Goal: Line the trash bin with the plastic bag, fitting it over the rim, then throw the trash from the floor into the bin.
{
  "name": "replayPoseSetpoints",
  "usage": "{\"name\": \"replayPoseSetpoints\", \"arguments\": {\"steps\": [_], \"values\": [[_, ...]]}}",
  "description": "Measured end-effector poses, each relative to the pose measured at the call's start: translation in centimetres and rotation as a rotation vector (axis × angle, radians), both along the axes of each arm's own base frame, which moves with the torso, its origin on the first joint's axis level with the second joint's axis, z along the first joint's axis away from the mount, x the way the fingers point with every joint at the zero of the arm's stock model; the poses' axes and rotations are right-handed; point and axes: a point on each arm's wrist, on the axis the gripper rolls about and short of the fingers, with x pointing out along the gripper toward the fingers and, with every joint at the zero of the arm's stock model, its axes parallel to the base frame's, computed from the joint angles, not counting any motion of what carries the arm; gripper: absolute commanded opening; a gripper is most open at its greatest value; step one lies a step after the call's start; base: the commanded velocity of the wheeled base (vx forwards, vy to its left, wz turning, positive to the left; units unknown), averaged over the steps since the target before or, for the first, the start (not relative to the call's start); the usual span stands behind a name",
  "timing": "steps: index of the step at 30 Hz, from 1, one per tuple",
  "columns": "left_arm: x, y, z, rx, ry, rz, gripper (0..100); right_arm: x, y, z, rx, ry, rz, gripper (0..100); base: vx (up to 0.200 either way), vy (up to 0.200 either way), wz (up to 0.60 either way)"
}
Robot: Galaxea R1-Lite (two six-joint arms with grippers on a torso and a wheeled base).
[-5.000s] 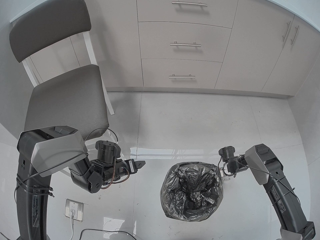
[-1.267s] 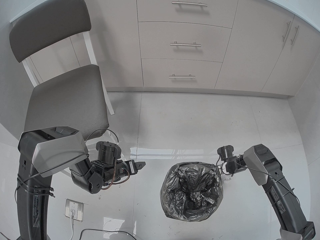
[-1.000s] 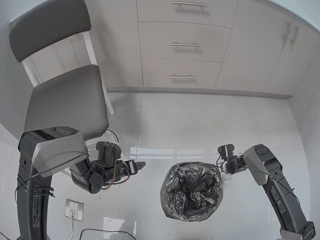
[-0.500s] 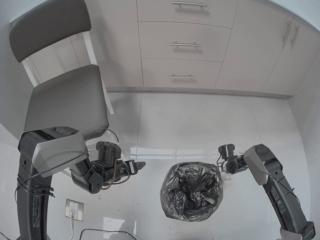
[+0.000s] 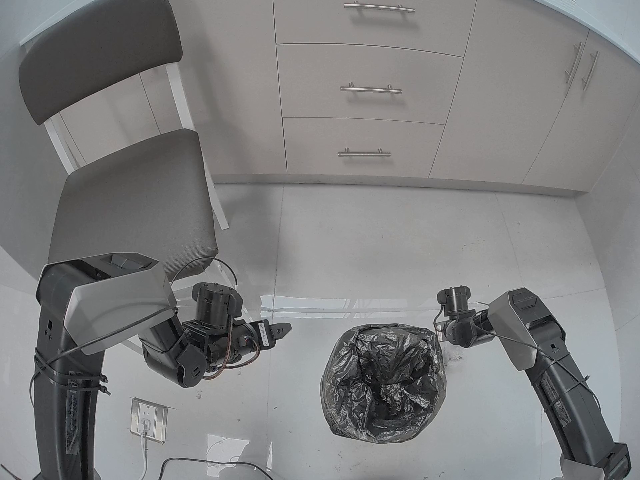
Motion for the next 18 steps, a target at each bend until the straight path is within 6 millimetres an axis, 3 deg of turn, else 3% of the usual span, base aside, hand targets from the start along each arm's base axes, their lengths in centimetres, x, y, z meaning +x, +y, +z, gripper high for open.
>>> {"name": "replayPoseSetpoints", "arguments": {"steps": [18], "values": [[0.0,-0.2,-0.2,0.032,-0.023,-0.004,100,-1.6,-1.9,-1.4,-0.035,0.235,0.000,100,0.000,0.000,0.00]]}}
